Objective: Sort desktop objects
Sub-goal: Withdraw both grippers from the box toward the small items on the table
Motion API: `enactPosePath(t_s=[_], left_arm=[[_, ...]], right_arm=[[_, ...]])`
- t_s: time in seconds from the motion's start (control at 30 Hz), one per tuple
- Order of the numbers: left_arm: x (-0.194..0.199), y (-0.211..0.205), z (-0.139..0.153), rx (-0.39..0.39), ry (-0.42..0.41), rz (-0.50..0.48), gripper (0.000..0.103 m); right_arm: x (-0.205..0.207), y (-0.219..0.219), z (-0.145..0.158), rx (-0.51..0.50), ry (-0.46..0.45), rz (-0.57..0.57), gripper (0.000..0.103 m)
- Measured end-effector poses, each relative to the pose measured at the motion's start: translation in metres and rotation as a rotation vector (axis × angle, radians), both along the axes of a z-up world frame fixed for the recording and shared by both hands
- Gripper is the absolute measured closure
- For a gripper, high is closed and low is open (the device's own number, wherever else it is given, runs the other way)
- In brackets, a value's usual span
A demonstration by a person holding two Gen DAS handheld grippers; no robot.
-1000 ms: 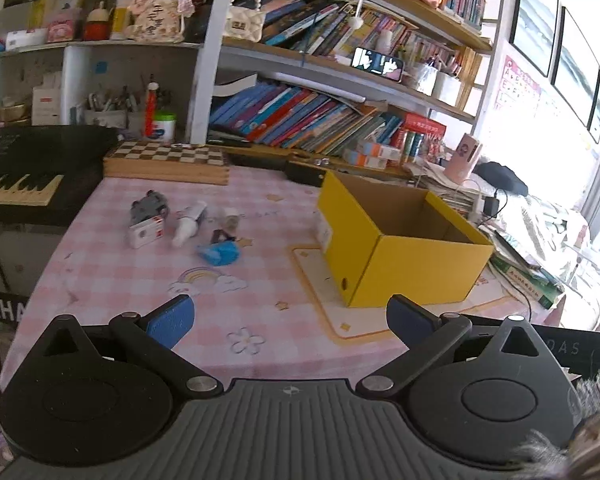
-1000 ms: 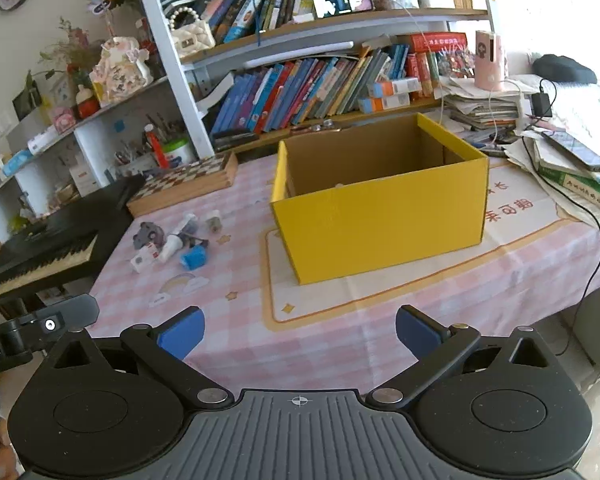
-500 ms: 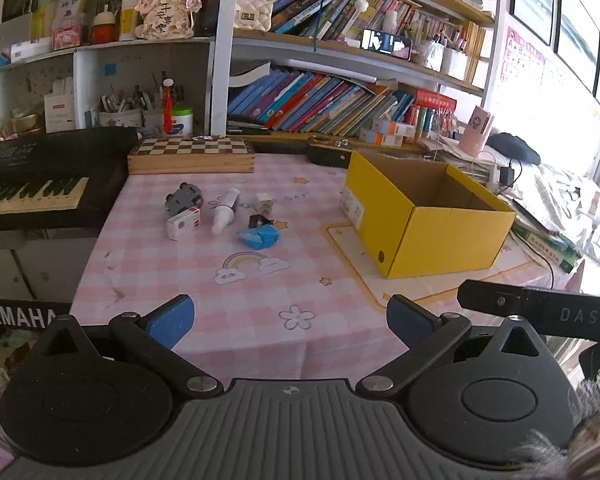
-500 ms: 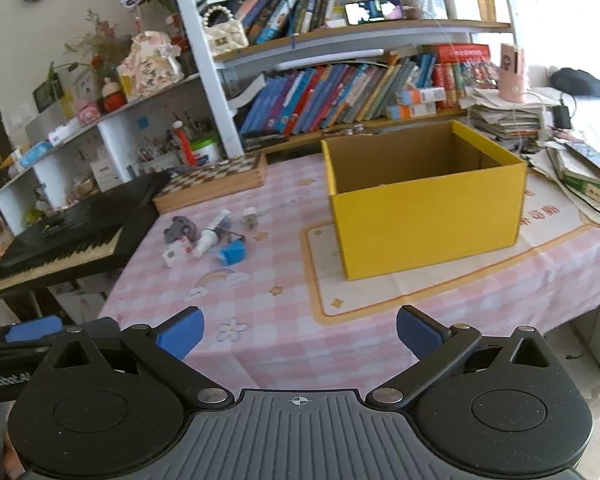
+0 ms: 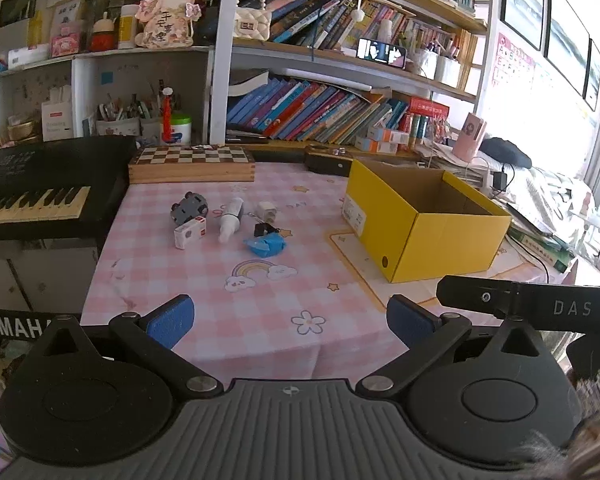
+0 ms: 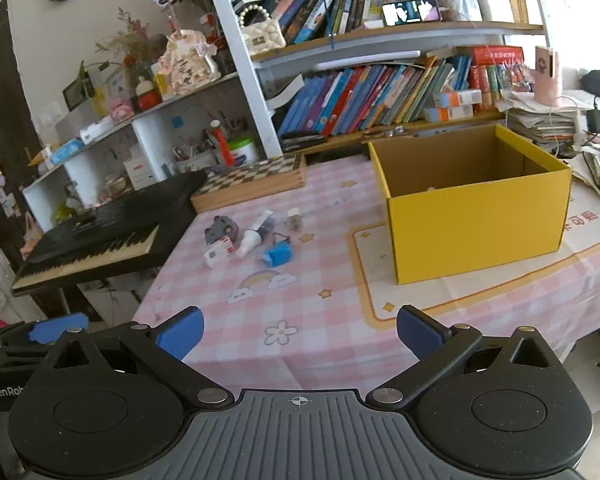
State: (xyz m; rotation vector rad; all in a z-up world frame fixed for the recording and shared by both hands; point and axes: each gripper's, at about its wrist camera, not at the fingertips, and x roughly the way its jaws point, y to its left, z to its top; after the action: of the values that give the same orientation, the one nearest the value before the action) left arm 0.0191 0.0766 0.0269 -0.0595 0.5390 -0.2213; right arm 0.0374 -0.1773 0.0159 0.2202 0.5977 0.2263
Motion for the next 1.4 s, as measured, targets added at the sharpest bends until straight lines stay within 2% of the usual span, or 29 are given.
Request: enactPosePath(t_s=[0.3, 0.53, 0.7, 0.93, 1.17, 1.3, 1.4], left_arm=[[0.002, 0.011, -0.002, -0.017, 0.007, -0.006, 0.000], [0.001, 0.017, 0.001, -0.040, -0.022, 0.003, 0.000], [0.010, 0.018, -0.001, -0.046, -0.009, 0.020, 0.000], [0.026, 0.009, -0.005, 0.006, 0.010, 0.027, 0.000], [0.050, 0.016, -0.010, -0.042, 0.047, 0.086, 0.000], [0.066, 0.026, -0.015, -0.095, 0.053, 0.123, 0.000], [0.082, 0.032, -0.018, -0.100, 0.059, 0.153, 0.000]], right_arm=[[0.010, 0.016, -0.003, -0.006, 0.042, 0.032, 0.000], [0.016, 0.016, 0.000, 0.045, 0.045, 0.073, 0.000], [0.023, 0.024, 0.002, -0.007, 0.036, 0.056, 0.000], [0.053, 0.030, -0.009, -0.030, 0.134, 0.053, 0.000], [0.082, 0.035, -0.015, -0.018, 0.114, 0.123, 0.001], [0.101, 0.044, -0.019, -0.083, 0.084, 0.168, 0.001], [0.116, 0.048, -0.027, -0.116, 0.087, 0.194, 0.001]])
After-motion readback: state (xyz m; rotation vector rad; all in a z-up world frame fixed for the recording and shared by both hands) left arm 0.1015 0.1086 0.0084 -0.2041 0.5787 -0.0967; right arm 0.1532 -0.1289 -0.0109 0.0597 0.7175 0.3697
